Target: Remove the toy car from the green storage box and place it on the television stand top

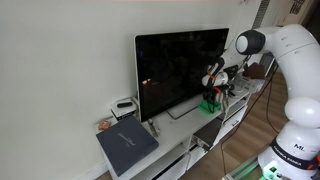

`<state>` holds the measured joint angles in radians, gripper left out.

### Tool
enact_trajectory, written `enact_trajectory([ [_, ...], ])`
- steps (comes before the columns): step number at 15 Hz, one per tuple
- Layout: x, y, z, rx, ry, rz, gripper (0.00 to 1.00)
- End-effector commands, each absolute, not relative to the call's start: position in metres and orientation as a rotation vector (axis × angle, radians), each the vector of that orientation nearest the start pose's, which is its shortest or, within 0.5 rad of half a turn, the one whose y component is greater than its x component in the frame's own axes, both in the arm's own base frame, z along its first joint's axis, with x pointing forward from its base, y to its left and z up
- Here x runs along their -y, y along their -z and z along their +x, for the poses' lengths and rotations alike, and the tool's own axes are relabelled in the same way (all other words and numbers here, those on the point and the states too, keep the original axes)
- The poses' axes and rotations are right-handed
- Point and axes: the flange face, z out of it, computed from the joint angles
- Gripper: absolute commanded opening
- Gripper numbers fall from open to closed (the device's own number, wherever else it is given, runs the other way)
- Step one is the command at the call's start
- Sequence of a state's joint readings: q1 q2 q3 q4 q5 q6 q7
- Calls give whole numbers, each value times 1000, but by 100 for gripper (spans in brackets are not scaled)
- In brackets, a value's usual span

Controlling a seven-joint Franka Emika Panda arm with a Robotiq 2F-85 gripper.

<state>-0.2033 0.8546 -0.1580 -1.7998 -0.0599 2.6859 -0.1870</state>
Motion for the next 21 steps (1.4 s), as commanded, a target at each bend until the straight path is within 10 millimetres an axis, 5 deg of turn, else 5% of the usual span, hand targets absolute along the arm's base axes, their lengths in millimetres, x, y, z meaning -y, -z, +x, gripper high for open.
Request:
enact_trajectory([
  [1,224,-70,606,-71,-52,-3302,64],
  [16,217,-55,615,22,-115,-3309,54],
  [21,219,-50,616,20,-121,-3313,42],
])
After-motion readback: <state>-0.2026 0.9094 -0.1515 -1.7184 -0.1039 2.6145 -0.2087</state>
